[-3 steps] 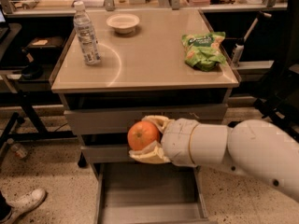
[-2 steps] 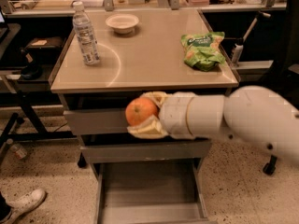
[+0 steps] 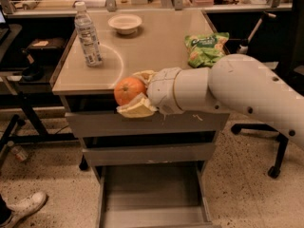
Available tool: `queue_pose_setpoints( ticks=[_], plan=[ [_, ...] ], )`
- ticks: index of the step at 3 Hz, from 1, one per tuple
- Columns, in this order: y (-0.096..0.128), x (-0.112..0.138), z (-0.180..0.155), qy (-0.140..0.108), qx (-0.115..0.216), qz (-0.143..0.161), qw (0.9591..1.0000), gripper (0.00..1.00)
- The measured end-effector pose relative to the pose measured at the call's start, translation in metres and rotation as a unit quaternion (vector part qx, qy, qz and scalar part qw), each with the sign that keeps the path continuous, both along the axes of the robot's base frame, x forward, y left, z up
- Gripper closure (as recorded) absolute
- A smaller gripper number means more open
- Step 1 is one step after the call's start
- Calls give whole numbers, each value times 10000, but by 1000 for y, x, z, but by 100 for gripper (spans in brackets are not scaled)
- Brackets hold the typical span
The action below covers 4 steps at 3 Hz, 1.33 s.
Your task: Pick orange from bottom drawer and place on counter
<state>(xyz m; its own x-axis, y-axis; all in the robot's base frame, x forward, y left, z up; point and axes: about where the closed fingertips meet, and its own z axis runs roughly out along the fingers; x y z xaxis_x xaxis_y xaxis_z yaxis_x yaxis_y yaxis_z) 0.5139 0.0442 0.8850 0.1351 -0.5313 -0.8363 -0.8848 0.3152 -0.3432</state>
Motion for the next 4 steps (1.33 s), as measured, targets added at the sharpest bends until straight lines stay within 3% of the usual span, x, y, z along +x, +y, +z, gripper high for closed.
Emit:
queue_pose_setpoints(
  ticks=[1,2,4],
  plan=[
    [-6,12,3,47,241,28,9997,100],
    [-20,58,15,123,530,8,9985,100],
    [-20,154,32,418,657,171,9968,100]
  ],
)
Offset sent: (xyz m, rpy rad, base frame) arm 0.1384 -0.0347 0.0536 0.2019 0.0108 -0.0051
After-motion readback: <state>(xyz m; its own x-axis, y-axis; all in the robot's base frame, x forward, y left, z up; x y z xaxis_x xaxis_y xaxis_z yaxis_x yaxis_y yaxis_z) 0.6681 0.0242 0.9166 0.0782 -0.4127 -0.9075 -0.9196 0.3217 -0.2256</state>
